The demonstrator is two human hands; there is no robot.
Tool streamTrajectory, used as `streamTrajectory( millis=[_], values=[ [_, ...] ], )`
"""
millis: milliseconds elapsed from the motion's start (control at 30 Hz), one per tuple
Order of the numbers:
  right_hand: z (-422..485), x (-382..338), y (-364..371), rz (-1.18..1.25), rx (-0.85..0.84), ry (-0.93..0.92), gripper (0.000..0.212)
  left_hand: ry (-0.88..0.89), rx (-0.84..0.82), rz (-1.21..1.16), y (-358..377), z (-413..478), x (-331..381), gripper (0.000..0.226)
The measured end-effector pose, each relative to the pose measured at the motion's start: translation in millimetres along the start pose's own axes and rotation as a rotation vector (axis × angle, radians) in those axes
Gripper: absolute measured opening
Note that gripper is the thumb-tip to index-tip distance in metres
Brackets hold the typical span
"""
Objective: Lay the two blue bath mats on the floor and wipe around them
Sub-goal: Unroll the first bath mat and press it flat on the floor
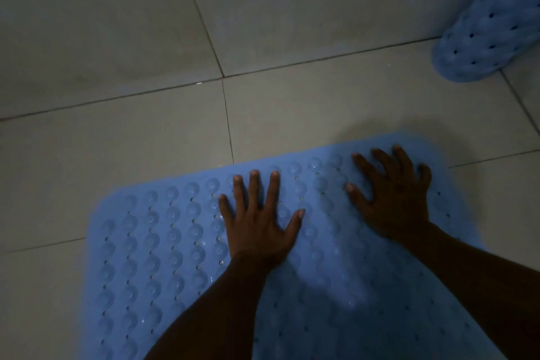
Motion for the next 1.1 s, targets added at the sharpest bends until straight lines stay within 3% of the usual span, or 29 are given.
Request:
streamTrajectory(
  millis=[233,333,433,500,567,667,867,1000,1100],
  values=[
    [20,5,-9,-0.016,-0.459,-0.013,0.081,-0.103,-0.135,-0.031,-11,4,12,0.099],
    [27,1,-20,0.043,-0.543,-0.016,0.073,-0.104,-0.184,-0.052,-11,3,11,0.105],
    [21,-2,-13,0.054,-0.632,0.017,0.079,-0.079,-0.209,-0.078,-16,2,8,0.102],
    [8,-7,-8,0.019,-0.561,0.040,0.078,-0.024,-0.186,-0.081,-21,-2,3,0.091],
    [-13,-29,-14,0.017,-0.325,0.027,0.071,0.021,-0.108,-0.056,-29,-14,-11,0.082],
    [-50,-104,-38,0.115,-0.133,-0.123,0.068,-0.025,-0.046,-0.036,-43,-48,-61,0.077],
    [-53,-260,-61,0.234,-0.234,-0.264,0.068,-0.201,-0.001,0.031,-86,-76,-174,0.068],
    [-25,-291,-48,0.175,-0.286,-0.257,0.068,-0.166,0.003,0.011,-94,-53,-193,0.064],
    [-23,-295,-33,0.121,-0.217,-0.243,0.061,-0.142,0.015,0.013,-77,-40,-201,0.066]
  ],
)
Point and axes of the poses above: each hand's wrist, its own z-axis towards the middle knuckle, its own y-axis out of the palm, x = y × z, the point moved 6 cm from there along z, towards the middle knuckle, and after that the axes turned 9 degrees about -z, right-handed, at the moved point
